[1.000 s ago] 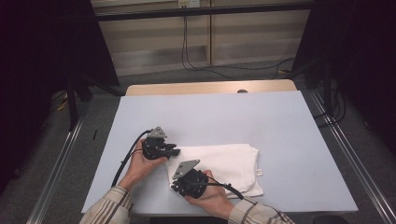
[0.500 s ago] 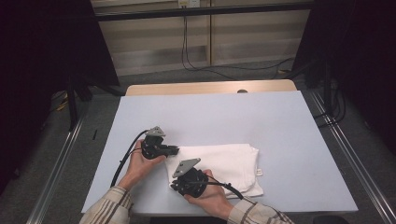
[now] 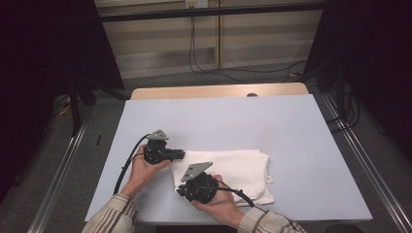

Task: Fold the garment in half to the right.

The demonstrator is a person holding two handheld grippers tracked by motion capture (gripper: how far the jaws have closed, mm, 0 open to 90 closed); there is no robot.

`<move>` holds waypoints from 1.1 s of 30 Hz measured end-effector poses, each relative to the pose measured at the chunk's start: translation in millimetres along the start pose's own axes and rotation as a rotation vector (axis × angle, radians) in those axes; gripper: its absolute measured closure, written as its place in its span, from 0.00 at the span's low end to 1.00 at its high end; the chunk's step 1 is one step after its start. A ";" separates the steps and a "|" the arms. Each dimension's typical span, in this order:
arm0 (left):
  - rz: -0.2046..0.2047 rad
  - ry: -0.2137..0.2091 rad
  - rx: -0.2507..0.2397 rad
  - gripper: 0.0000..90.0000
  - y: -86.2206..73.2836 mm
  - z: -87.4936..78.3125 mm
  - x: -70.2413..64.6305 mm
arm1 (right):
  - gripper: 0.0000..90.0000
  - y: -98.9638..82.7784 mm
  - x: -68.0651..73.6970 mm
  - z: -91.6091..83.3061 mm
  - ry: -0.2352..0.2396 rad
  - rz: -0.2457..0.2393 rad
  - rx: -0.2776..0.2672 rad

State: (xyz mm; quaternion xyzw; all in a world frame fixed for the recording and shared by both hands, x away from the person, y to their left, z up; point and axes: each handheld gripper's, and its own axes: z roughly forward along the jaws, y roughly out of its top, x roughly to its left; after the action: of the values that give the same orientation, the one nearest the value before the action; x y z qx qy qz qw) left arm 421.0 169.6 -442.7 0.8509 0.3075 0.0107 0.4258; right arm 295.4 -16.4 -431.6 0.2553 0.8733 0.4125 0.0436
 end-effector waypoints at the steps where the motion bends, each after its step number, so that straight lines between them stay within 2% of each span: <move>1: -0.007 0.000 -0.006 0.93 0.0 -0.5 0.1 | 0.94 0.7 -0.1 -0.9 0.001 -0.002 -0.005; 15: -0.023 0.000 -0.055 0.93 3.0 -8.7 -0.1 | 0.94 6.6 1.5 -9.5 -0.002 0.009 -0.044; 19: -0.027 -0.004 -0.062 0.93 3.3 -12.4 1.2 | 0.94 8.1 2.3 -12.2 -0.007 0.005 -0.071; 28: -0.037 -0.018 -0.078 0.93 4.8 -20.0 3.0 | 0.94 10.9 4.7 -13.2 -0.003 0.006 -0.076; 33: -0.057 -0.001 -0.082 0.93 4.1 -23.0 4.0 | 0.94 14.2 6.3 -11.0 -0.002 0.006 -0.082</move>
State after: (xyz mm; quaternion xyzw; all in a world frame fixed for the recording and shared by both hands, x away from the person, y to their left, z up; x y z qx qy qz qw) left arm 419.9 186.5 -425.9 0.8237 0.3307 0.0108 0.4606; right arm 292.6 -13.6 -413.0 0.2563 0.8549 0.4478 0.0536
